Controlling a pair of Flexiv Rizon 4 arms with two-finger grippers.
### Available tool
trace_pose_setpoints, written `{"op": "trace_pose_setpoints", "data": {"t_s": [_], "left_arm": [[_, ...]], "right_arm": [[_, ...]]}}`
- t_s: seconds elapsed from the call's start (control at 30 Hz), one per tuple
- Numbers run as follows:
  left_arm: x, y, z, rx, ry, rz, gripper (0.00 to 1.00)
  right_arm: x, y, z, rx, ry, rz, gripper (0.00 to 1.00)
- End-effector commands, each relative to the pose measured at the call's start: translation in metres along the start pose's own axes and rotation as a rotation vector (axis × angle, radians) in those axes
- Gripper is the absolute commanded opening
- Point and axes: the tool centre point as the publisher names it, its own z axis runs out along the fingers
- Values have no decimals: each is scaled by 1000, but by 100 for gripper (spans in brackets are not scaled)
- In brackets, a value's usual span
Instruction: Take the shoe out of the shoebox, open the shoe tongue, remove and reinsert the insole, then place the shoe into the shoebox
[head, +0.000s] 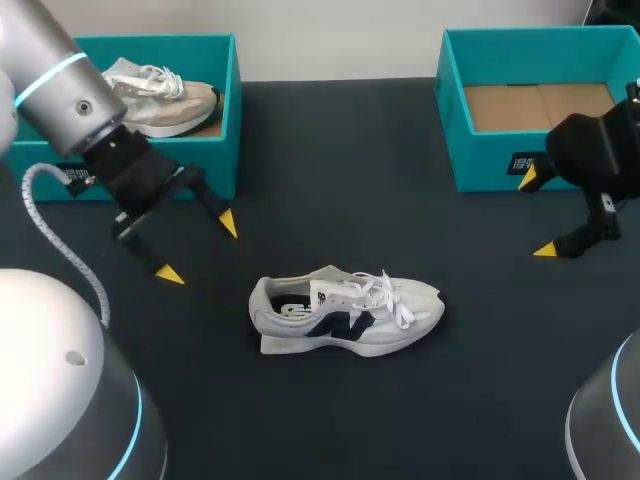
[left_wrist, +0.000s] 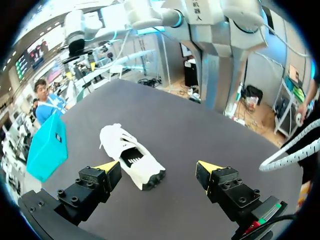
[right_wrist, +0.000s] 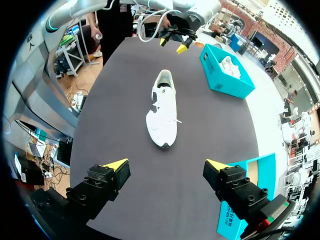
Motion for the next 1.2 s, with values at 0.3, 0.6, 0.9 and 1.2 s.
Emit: {"op": "trace_pose_setpoints", "data": {"t_s": [0.3, 0.6, 0.9, 1.2], "left_arm": [[28, 25, -4, 326, -285, -408, 100], [39, 48, 9, 411, -391, -478, 100], [40, 81, 45, 457, -401, -544, 100], [41, 100, 66, 421, -439, -539, 100]], "right_arm": [[-2, 1, 2, 3, 3, 0, 100], [-2, 1, 2, 3, 3, 0, 100], [-2, 1, 2, 3, 3, 0, 100], [-2, 1, 2, 3, 3, 0, 100]]}}
